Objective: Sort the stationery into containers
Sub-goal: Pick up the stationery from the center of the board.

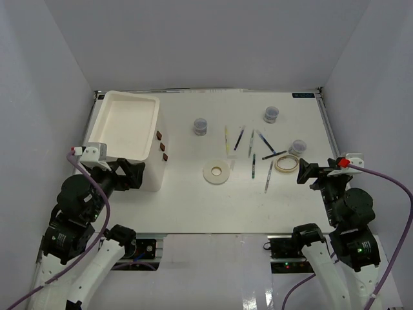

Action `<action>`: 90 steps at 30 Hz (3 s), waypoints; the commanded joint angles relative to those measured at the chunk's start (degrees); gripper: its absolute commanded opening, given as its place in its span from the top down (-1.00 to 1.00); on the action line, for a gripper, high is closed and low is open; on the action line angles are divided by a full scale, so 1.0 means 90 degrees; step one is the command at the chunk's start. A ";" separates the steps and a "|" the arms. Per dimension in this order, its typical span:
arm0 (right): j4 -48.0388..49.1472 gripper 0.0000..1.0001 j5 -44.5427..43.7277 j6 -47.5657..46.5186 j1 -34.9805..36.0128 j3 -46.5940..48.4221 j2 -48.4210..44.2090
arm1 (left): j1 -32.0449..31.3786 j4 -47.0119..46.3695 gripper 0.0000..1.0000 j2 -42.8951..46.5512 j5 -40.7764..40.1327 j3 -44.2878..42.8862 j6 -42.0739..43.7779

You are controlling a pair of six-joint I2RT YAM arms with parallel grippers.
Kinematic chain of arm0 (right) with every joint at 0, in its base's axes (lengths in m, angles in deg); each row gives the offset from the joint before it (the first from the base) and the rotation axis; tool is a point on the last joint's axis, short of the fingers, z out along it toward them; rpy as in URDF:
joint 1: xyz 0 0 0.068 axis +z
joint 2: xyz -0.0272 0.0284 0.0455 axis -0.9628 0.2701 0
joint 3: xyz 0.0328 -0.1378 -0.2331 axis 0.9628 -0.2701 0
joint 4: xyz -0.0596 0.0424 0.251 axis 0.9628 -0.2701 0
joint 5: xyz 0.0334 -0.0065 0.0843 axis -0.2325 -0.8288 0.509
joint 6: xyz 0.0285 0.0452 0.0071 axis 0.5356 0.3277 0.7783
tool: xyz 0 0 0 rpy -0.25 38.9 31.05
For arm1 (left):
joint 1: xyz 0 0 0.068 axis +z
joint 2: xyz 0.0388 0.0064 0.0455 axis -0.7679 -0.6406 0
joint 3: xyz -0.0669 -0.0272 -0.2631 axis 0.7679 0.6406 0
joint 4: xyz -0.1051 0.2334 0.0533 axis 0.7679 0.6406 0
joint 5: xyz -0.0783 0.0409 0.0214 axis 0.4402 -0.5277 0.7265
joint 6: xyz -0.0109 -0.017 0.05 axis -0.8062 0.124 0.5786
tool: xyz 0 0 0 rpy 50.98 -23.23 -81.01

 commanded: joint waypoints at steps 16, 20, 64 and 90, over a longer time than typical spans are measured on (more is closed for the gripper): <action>0.0260 -0.80 -0.1230 0.1735 0.0022 0.0017 0.2467 | -0.0021 -0.1853 -0.96 -0.1854 0.1310 -0.0320 0.0260; 0.0260 -0.80 -0.1727 0.1862 0.0013 0.0271 0.3541 | -0.0021 -0.2400 -0.96 -0.2635 0.1944 -0.0564 0.0192; 0.3463 -0.91 0.0028 0.0867 -0.1941 0.1199 0.9256 | -0.0021 -0.4013 -0.96 -0.2627 0.2199 0.1330 0.0690; 0.2761 0.18 0.0446 -0.1993 0.1102 0.1404 0.7335 | -0.0021 -0.3984 -0.96 -0.2705 0.2590 0.1272 0.0690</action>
